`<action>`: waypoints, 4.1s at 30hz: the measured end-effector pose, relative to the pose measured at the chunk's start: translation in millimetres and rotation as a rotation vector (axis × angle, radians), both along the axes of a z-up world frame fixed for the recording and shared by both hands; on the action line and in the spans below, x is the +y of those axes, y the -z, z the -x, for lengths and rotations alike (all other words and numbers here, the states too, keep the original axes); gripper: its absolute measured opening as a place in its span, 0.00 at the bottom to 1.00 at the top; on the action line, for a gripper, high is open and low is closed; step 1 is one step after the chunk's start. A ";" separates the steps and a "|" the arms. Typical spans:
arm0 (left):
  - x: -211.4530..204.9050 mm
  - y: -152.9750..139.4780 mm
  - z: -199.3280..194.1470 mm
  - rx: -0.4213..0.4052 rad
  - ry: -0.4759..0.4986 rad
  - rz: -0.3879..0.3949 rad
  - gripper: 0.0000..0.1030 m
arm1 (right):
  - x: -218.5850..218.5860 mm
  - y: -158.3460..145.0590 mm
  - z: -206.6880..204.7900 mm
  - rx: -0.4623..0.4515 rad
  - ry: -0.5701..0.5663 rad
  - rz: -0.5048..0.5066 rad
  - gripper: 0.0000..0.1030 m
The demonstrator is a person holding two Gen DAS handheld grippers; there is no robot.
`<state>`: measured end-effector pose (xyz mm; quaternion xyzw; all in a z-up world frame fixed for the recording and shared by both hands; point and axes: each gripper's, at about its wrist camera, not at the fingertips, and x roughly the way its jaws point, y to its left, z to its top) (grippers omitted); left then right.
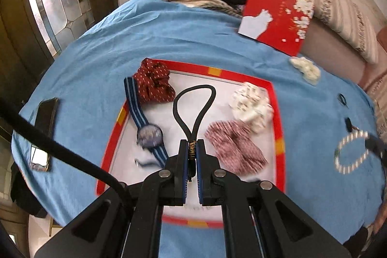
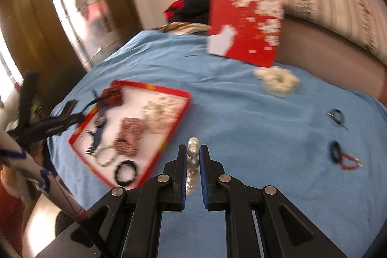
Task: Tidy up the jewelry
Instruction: 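Carry the lanyard and pearl bracelet over the tray and open both tools, then withdraw both tools toward the black hair tie and red bead bracelet, then grasp the black hair tie with the left tool while the right tool grasps the red bead bracelet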
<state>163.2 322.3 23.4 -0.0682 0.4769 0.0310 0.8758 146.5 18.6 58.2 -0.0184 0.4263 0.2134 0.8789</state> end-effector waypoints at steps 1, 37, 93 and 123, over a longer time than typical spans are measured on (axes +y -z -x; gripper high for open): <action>3.1 4.5 -10.9 0.008 -0.004 -0.001 0.06 | 16.9 1.4 -4.1 0.005 -0.026 0.001 0.10; 55.5 43.4 -29.7 -0.055 -0.114 0.248 0.23 | 176.8 98.7 -180.0 0.251 -0.013 -0.028 0.14; -243.0 78.2 128.9 0.071 0.118 0.119 0.52 | -268.9 93.3 -54.6 0.116 0.470 0.048 0.47; -214.1 70.5 113.9 0.069 0.080 0.113 0.52 | -146.0 99.8 -26.5 0.267 0.022 -0.172 0.51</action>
